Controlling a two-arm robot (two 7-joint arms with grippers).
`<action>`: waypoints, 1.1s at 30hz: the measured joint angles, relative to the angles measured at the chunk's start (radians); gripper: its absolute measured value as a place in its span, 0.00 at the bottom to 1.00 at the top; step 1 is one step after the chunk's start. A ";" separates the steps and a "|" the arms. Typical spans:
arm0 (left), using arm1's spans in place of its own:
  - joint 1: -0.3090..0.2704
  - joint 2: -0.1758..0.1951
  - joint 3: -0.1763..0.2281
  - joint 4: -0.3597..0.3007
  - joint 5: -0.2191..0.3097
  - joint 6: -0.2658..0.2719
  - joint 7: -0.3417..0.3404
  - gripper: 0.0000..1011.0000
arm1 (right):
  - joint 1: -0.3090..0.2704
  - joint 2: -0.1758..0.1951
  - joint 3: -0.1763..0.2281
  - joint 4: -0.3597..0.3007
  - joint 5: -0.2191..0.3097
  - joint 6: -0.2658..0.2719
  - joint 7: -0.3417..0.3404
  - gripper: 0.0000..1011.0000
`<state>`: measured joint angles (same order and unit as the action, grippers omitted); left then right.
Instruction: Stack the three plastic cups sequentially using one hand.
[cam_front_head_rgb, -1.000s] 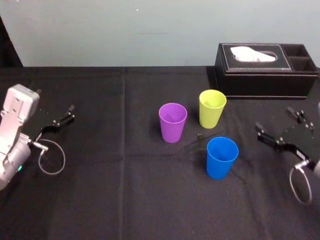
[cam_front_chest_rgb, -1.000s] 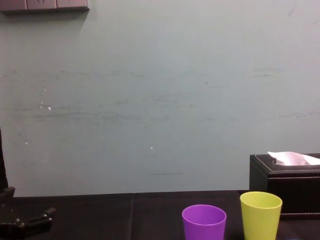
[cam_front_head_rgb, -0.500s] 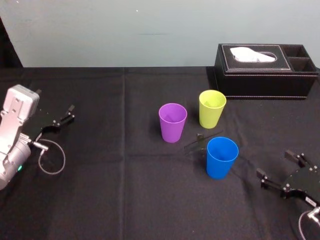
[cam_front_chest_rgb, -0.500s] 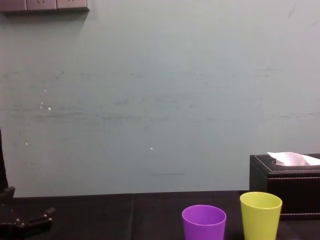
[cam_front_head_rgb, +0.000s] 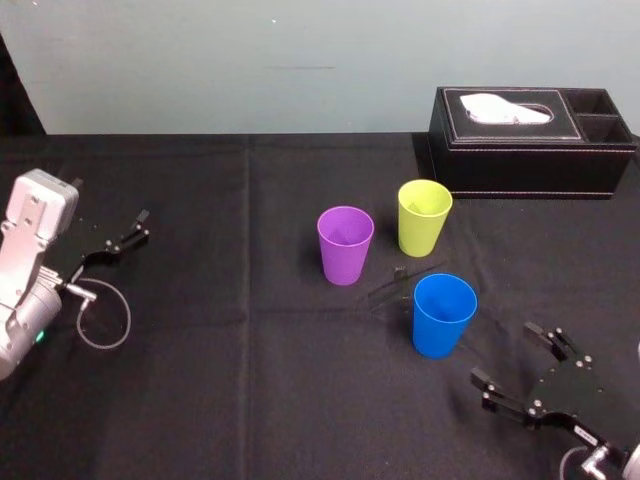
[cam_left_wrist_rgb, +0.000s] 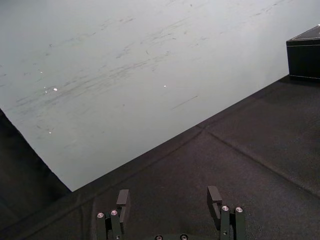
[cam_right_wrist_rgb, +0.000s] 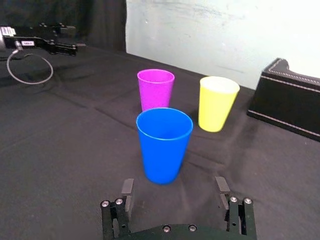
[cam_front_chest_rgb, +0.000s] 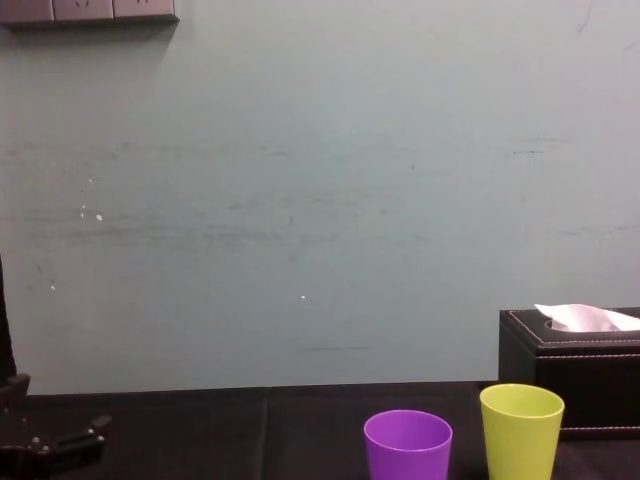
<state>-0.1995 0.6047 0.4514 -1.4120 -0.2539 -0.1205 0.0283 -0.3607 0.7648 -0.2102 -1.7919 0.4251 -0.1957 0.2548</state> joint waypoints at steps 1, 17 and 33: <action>0.000 0.000 0.000 0.000 0.000 0.000 0.000 1.00 | 0.007 -0.010 -0.005 0.006 -0.010 -0.006 0.003 0.99; 0.000 0.000 0.000 0.000 0.000 0.000 0.000 1.00 | 0.070 -0.117 -0.040 0.059 -0.050 0.020 0.012 0.99; 0.000 0.000 0.000 0.000 0.000 0.000 0.000 1.00 | 0.141 -0.196 -0.035 0.085 -0.038 0.109 0.045 0.99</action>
<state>-0.1995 0.6047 0.4514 -1.4120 -0.2539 -0.1205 0.0282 -0.2194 0.5687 -0.2448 -1.7072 0.3868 -0.0866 0.3002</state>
